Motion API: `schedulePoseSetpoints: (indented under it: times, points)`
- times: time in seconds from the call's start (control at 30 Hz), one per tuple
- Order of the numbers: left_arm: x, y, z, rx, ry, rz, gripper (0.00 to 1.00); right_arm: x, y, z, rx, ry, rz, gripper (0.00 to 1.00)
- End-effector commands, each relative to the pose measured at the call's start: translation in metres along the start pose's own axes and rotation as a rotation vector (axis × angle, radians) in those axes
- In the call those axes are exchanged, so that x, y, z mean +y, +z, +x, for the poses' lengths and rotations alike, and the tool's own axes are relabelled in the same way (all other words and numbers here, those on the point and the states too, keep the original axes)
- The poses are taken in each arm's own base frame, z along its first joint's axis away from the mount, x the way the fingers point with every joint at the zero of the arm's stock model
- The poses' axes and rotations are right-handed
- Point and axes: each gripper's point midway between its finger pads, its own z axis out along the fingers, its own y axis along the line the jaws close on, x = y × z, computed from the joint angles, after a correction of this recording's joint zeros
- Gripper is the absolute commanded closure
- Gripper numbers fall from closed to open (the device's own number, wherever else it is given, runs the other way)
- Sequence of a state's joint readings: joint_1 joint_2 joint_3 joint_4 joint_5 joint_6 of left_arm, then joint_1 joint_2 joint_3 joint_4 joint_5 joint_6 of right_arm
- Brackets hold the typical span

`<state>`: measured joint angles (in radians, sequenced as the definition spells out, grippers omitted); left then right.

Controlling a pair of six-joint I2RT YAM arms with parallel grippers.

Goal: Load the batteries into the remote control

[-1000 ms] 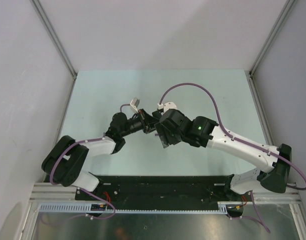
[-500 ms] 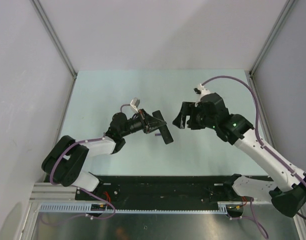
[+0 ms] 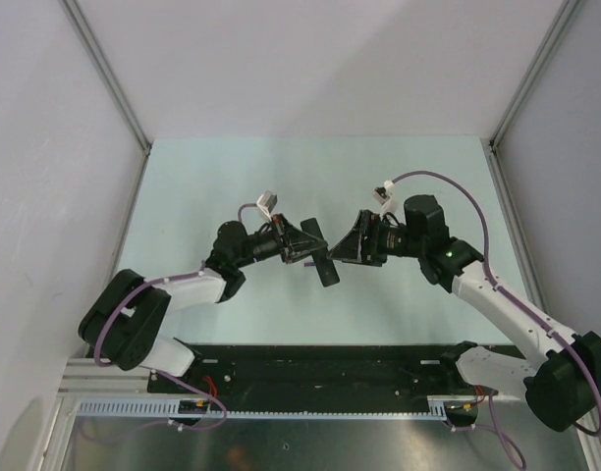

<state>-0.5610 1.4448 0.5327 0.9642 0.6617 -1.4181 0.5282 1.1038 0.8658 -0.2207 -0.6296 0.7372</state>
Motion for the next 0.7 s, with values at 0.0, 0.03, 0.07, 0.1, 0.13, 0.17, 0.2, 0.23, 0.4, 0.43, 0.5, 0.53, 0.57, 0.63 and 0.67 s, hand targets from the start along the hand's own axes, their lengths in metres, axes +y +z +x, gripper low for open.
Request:
schedulePoseSetpoints:
  times: [0.0,0.03,0.07,0.1,0.13,0.17,0.2,0.23,0.4,0.43,0.5,0.53,0.57,0.63,0.67]
  points:
    - [-0.043,-0.001,-0.001,0.007,0.064,0.115,1.0,0.032,-0.005,-0.001,0.015,-0.059,-0.17,0.22]
    - [-0.044,-0.002,-0.001,0.005,0.065,0.117,1.0,0.03,-0.004,0.002,0.027,-0.063,-0.168,0.23]
    - [-0.044,-0.002,-0.002,0.002,0.064,0.118,1.0,0.028,-0.003,0.004,0.032,-0.059,-0.165,0.23]
    - [-0.046,-0.002,-0.002,0.0,0.064,0.12,1.0,0.027,-0.003,0.005,0.036,-0.06,-0.163,0.23]
    - [-0.046,-0.003,-0.002,0.0,0.064,0.12,1.0,0.025,-0.003,0.007,0.043,-0.06,-0.16,0.23]
    - [-0.046,-0.002,-0.002,-0.003,0.061,0.12,1.0,0.022,-0.002,0.009,0.048,-0.057,-0.157,0.23]
    - [-0.047,-0.003,-0.002,-0.003,0.064,0.124,1.0,0.021,-0.001,0.011,0.054,-0.054,-0.157,0.23]
    - [-0.047,-0.003,-0.002,-0.003,0.064,0.124,1.0,0.02,0.0,0.011,0.056,-0.053,-0.155,0.23]
    - [-0.049,-0.002,-0.004,-0.007,0.064,0.128,1.0,0.018,0.006,0.018,0.076,-0.046,-0.154,0.25]
    - [-0.049,-0.002,-0.003,-0.005,0.062,0.126,1.0,0.019,0.007,0.017,0.073,-0.048,-0.159,0.26]
    - [-0.048,-0.002,-0.003,-0.005,0.06,0.125,1.0,0.02,0.009,0.019,0.082,-0.045,-0.162,0.27]
    - [-0.049,-0.003,-0.003,-0.006,0.061,0.126,1.0,0.018,0.011,0.02,0.087,-0.041,-0.159,0.29]
    - [-0.049,-0.002,-0.003,-0.006,0.062,0.127,1.0,0.018,0.012,0.021,0.091,-0.041,-0.161,0.3]
    - [-0.05,-0.003,-0.003,-0.007,0.063,0.128,1.0,0.016,0.014,0.022,0.101,-0.035,-0.16,0.33]
    - [-0.05,-0.002,-0.003,-0.004,0.064,0.13,1.0,0.015,0.014,0.023,0.104,-0.033,-0.159,0.34]
